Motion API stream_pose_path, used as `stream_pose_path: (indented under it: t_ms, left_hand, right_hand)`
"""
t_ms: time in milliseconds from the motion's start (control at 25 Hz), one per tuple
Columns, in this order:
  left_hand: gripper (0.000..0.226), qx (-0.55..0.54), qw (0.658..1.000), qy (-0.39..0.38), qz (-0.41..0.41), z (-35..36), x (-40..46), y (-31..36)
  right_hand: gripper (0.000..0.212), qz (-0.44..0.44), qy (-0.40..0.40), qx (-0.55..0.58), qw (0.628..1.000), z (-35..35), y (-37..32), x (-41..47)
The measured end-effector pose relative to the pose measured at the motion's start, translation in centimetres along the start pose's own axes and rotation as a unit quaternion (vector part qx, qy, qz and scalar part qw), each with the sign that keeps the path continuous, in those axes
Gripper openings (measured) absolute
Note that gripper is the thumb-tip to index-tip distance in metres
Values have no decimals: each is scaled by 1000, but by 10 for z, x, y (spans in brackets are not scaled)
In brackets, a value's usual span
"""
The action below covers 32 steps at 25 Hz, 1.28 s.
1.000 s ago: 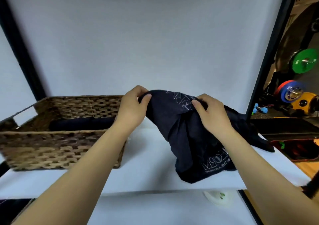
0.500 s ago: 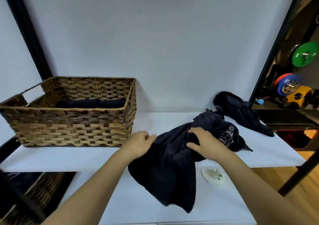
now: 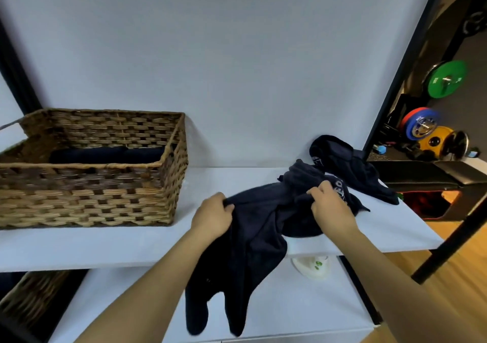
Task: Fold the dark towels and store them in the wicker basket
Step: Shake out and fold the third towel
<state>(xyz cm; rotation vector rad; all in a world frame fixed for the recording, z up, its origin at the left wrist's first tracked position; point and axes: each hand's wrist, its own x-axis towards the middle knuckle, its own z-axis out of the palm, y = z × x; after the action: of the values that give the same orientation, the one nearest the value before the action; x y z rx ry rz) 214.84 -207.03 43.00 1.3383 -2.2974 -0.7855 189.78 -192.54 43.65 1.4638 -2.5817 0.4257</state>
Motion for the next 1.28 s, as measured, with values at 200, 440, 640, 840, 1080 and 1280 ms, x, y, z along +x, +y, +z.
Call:
stream_pose_path:
  t_ms: [200,440,640,840,1080,1280]
  left_hand:
    - [11,-317,932,174,-37,-61,53,47]
    - [38,-107,988,2,-111,-29,82,34]
    - [45,51,994,-20,-99,-21,80,30]
    - [30,-77,995,66,-17,-77,65,53]
    - [14,-225,952,205,22,-140,37,72]
    - [16,-88,993,72,-40,-95,16,41]
  right_hand:
    - [32,148,251,262,920,-63,61,53]
    - [33,-33,64,-2,997,-28,45,61]
    - [56,-226,-61,-33,972,38,-17,18]
    - [18,-218,97,-81,968,34,-25,53]
    - [20,36,163,445,880,-78,-40,107]
    - [55,149,-101,525,832,3,-77,80]
